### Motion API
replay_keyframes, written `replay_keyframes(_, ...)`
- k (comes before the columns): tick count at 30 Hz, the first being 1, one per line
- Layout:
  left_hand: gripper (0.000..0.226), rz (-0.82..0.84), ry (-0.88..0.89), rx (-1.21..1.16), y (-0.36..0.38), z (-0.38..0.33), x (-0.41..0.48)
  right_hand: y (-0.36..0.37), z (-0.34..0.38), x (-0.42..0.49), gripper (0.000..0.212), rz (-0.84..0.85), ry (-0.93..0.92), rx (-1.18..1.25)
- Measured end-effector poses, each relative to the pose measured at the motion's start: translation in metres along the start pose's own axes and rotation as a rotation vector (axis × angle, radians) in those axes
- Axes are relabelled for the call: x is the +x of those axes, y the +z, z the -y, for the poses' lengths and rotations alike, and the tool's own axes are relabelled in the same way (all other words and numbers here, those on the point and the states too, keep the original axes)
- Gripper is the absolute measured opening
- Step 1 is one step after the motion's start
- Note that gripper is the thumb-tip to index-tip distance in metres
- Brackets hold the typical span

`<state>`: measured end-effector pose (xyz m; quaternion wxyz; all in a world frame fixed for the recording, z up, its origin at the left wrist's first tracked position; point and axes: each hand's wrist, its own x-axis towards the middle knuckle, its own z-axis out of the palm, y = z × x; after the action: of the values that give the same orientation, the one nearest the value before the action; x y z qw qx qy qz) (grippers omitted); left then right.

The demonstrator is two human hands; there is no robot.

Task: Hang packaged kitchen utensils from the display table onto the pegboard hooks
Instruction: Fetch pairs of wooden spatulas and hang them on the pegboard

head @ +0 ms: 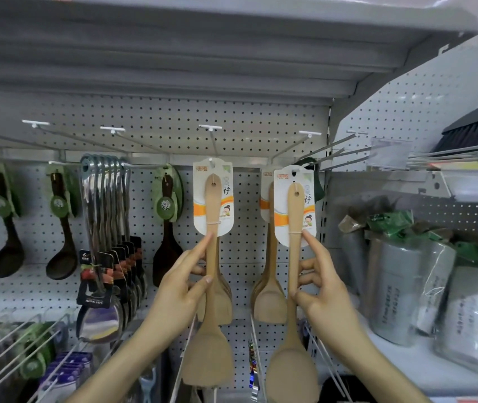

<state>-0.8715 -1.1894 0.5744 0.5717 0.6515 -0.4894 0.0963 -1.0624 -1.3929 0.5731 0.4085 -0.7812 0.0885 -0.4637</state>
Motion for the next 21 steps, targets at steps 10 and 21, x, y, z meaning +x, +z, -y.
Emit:
replay_keyframes(10,0.083,0.016,-0.022,0.011,0.006,0.037,0.045,0.034,-0.032,0.055,0.107,-0.031,0.076,0.008)
replay_keyframes(21,0.076,0.005,-0.071,0.017,0.018,0.076,0.080,0.050,-0.060,0.090,0.102,-0.068,0.066,-0.021)
